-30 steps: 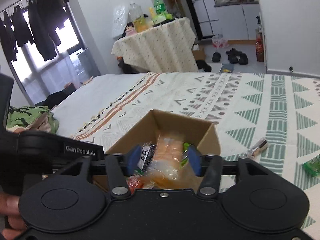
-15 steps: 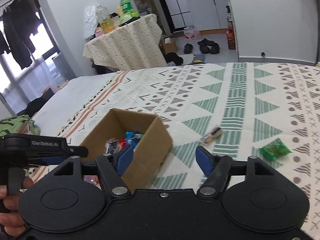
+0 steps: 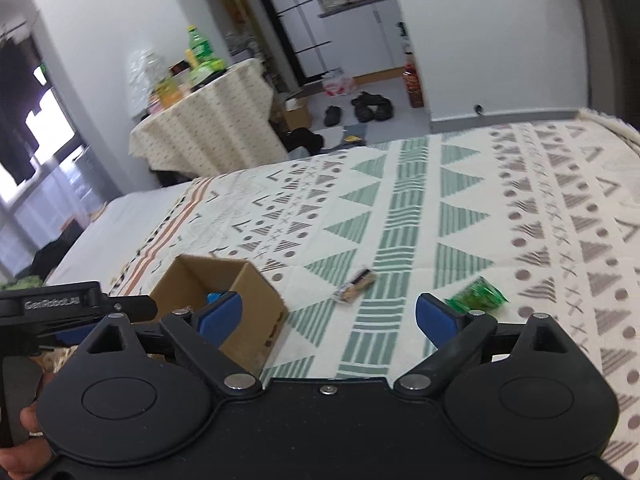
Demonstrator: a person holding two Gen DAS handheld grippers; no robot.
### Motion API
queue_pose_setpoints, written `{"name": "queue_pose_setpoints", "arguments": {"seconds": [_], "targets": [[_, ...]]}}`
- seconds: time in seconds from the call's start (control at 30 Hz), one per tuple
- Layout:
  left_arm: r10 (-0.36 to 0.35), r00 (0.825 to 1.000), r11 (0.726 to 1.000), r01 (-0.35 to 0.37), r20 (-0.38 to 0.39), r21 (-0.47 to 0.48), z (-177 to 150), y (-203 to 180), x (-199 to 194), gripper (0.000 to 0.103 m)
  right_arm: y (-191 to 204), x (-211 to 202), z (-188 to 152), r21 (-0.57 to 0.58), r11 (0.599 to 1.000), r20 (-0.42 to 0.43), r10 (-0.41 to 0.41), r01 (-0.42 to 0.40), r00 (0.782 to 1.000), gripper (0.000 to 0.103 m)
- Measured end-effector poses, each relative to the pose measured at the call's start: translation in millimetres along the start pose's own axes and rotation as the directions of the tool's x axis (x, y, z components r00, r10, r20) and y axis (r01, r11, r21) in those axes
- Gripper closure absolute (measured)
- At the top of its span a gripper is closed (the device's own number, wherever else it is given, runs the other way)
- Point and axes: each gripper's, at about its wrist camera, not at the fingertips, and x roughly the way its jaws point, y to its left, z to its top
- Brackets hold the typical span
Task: Organize snacks
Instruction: 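Move both tools back toward the clear stick snack and green packet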
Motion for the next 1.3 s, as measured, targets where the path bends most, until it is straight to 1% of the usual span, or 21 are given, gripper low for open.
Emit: {"name": "queue_pose_setpoints", "arguments": {"seconds": [0.13,0.23,0.33,0.53,0.6,0.77,0.8,0.93,0.97,1.03,1.1,1.13,1.2,1.3], "targets": [[-0.012,1.000,1.000,0.012,-0.004,0.015,0.8,-15.0,2.8,0.006,-14.5,-4.1,0.2,0.036,0.999,0.017,-0.022,0.021,1.000,0.008],[-0.024,1.000,1.000,0.024,-0.002,0.019,2.6,-25.2,6.7,0.004,-29.5,-9.5,-0.3,0.096,0.995,0.038,-0.039,0.036,0.999,0.006],[-0.036,0.999,0.999,0.035,0.011,0.024,3.2,-36.5,9.5,0.003,-41.0,-9.6,-0.8,0.129,0.990,0.036,-0.062,0.057,0.997,0.006],[-0.063,0.998,0.997,0.062,0.003,0.055,3.6,-58.5,22.5,0.003,-59.7,-6.4,-2.0,0.188,0.979,0.039,-0.086,0.077,0.996,0.006],[-0.061,0.998,0.996,0.061,-0.002,0.072,2.9,-65.9,28.6,0.004,-67.8,-4.8,-2.8,0.219,0.972,0.039,-0.094,0.084,0.995,0.006],[-0.075,0.997,0.991,0.076,-0.018,0.106,1.5,-80.3,48.1,0.004,-87.0,0.9,-6.6,0.302,0.950,0.033,-0.088,0.074,0.996,0.007],[-0.079,0.997,0.990,0.080,-0.018,0.113,0.9,-83.2,51.7,0.005,-89.1,3.3,-7.4,0.308,0.948,0.032,-0.090,0.076,0.995,0.009],[-0.096,0.995,0.986,0.100,-0.031,0.135,-0.7,-94.5,68.4,0.007,-97.9,14.0,-9.1,0.334,0.939,0.010,-0.090,0.082,0.996,0.025],[-0.098,0.994,0.985,0.103,-0.036,0.138,-0.5,-96.5,72.9,0.008,-100.3,15.3,-9.1,0.343,0.936,0.007,-0.088,0.080,0.996,0.026],[-0.103,0.993,0.984,0.109,-0.049,0.144,-1.0,-100.2,83.0,0.012,-106.1,19.9,-9.4,0.363,0.929,0.003,-0.082,0.075,0.997,0.035],[-0.105,0.993,0.982,0.113,-0.060,0.148,-1.1,-103.0,93.1,0.015,-109.4,23.9,-9.9,0.372,0.925,-0.005,-0.086,0.082,0.996,0.041],[-0.106,0.992,0.982,0.115,-0.066,0.150,-1.2,-104.2,98.2,0.016,-111.5,27.2,-10.5,0.376,0.922,-0.012,-0.089,0.087,0.996,0.043],[-0.108,0.991,0.981,0.119,-0.078,0.154,-1.1,-106.1,108.2,0.023,-115.6,33.8,-11.9,0.387,0.917,-0.027,-0.087,0.091,0.996,0.046],[-0.104,0.990,0.980,0.118,-0.096,0.160,-0.1,-108.8,123.5,0.031,-120.6,46.4,-14.3,0.400,0.911,-0.055,-0.085,0.100,0.995,0.048]]}}
